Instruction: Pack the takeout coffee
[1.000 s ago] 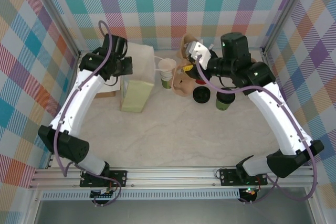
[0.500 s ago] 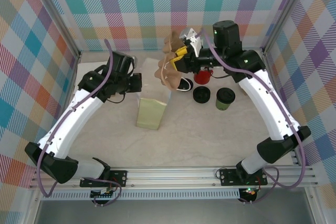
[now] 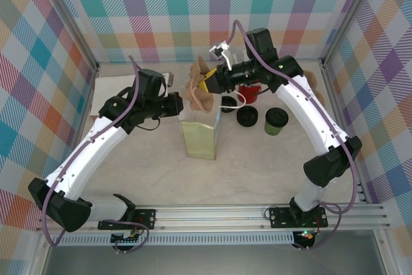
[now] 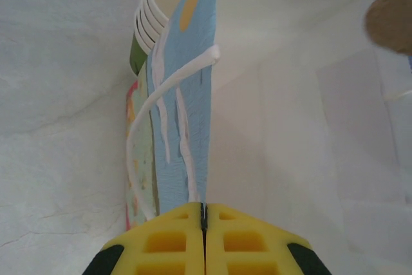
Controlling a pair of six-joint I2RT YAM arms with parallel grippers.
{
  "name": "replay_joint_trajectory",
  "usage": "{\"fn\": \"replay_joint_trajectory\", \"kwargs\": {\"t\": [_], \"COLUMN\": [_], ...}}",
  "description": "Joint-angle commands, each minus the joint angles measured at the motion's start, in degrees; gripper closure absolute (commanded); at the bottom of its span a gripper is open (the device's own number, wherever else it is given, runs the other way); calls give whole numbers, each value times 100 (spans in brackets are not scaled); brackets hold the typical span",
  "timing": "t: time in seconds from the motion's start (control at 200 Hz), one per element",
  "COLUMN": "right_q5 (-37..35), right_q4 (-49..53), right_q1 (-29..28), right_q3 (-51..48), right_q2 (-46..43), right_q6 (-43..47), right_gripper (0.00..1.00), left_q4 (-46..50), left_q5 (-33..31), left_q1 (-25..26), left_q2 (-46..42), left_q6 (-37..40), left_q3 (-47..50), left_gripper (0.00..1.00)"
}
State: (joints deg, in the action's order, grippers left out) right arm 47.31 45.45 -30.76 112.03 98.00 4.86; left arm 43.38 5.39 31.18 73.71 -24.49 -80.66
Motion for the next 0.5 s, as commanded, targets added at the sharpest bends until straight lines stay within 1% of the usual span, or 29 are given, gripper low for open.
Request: {"fn": "replay_joint_trajectory", "kwargs": {"t": [0.0, 0.13, 0.21, 0.32, 0.345, 0.495], "right_q5": [513, 550, 404, -72, -206, -869], "right_q4": [209, 409, 595, 1018, 1087, 1445], "right_q1": [-17, -15, -9, 18, 26, 26], "right_q3": [192, 171, 177, 341, 382, 607], "right_q2": [201, 399, 489, 626, 661, 804], "right_q6": [-275, -286, -183, 23, 241, 492], "right_gripper": [69, 70, 70, 70, 70, 71], "left_q4": [-319, -397, -408, -401, -389, -328], "left_q5": [199, 182, 182, 214, 217, 280], "left_q1": [98, 120, 125, 134, 135, 151], "left_q2": [-145, -173, -173, -189, -194, -232], "left_q6": [-143, -189, -197, -213, -213, -221], "left_q3": [120, 214, 246, 287, 292, 340], "left_gripper": [100, 100, 100, 100, 100, 100]}}
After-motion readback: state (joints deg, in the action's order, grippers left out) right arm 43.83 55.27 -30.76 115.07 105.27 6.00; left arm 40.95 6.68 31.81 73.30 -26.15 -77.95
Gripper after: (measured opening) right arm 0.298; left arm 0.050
